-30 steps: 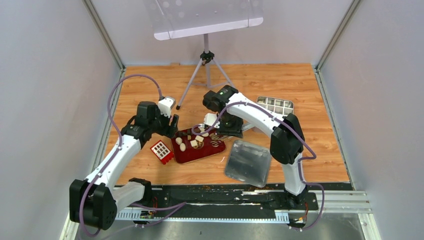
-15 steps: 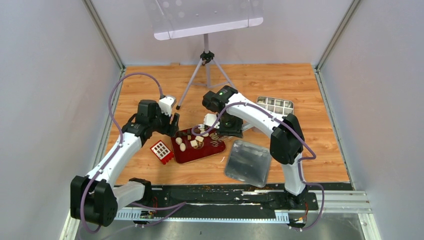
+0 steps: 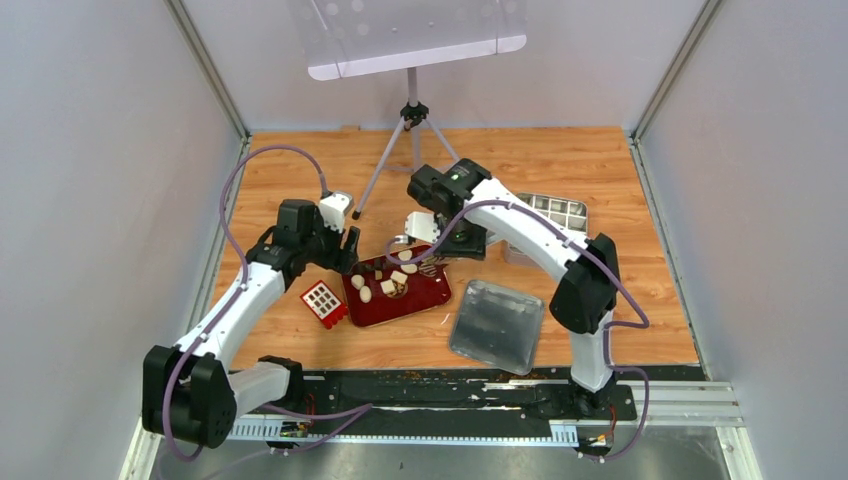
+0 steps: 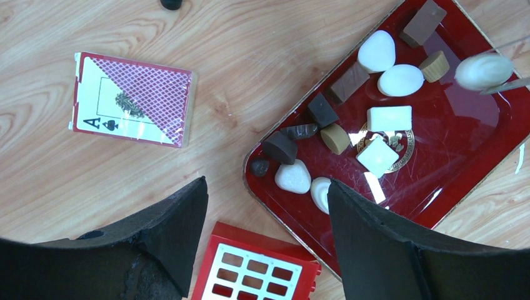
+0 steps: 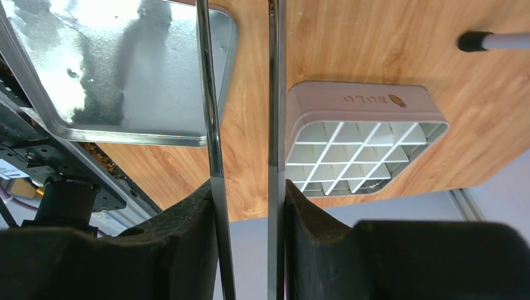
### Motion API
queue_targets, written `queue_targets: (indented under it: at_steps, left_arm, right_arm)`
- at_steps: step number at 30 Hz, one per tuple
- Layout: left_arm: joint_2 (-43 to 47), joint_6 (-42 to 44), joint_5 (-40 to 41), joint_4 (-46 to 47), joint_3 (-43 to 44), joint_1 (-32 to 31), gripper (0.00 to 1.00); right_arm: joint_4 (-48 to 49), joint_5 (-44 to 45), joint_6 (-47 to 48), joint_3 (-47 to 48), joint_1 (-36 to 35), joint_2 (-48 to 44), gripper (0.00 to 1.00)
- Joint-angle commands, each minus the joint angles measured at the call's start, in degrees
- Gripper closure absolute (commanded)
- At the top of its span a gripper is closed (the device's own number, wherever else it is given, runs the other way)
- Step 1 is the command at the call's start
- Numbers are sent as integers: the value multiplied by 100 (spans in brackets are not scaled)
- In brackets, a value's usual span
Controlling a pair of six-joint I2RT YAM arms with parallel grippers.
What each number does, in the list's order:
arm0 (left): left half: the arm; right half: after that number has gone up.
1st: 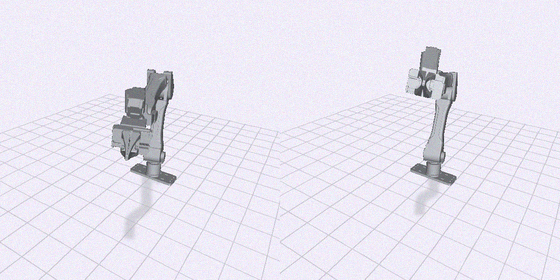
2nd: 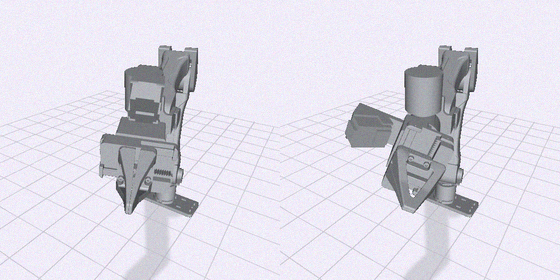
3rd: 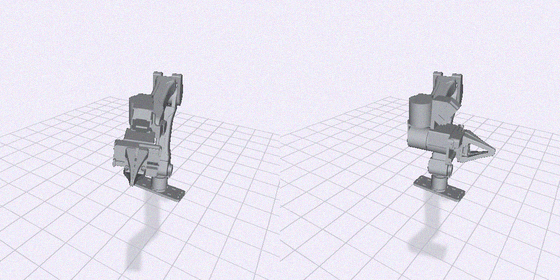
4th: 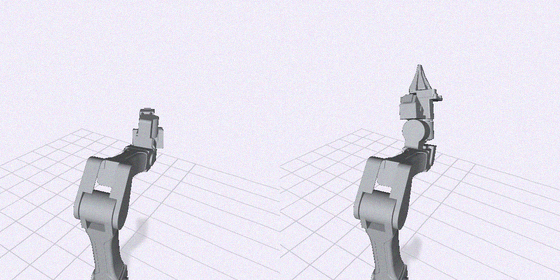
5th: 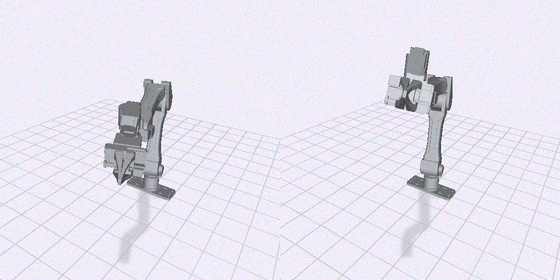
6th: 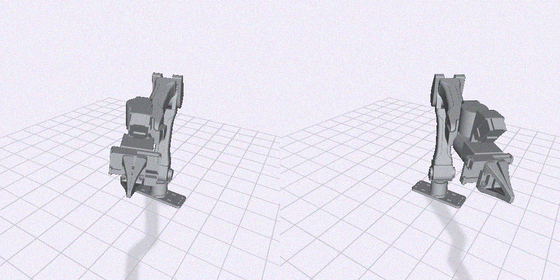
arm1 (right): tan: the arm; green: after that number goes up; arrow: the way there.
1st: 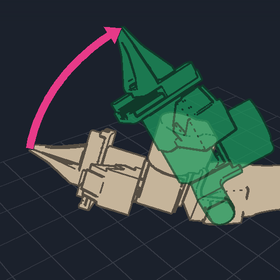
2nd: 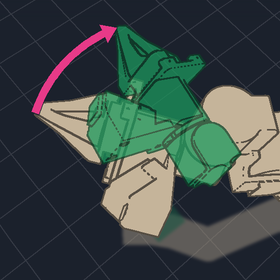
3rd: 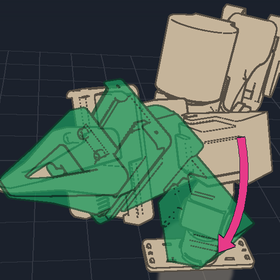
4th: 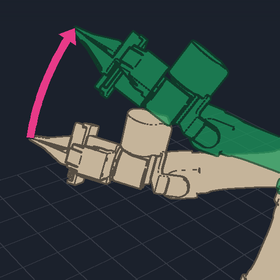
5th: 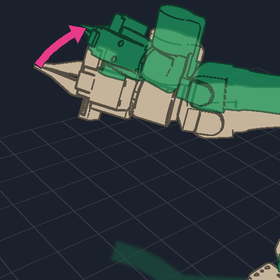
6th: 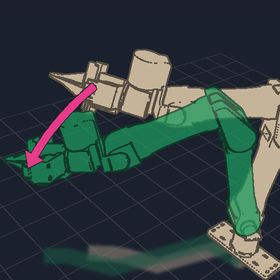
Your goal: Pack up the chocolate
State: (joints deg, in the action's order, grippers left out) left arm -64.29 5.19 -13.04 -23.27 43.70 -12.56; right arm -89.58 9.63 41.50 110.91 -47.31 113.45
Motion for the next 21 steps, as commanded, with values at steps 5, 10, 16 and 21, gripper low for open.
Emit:
queue_targets:
  at_steps: [5,10,16,21]
  left_arm:
    - [-186,-88,-94,275,376,43,22]
    - [-203,-117,-128,287,375,43,22]
    - [-238,-137,-152,312,391,42,22]
    - [-277,-142,-172,305,420,43,22]
  right_arm:
    - [-241,71,68,654,982,-568,93]
    - [-241,179,196,1164,1969,-407,93]
    - [-173,38,324,1330,3085,-248,93]
    - [-35,192,524,1130,3685,-203,92]
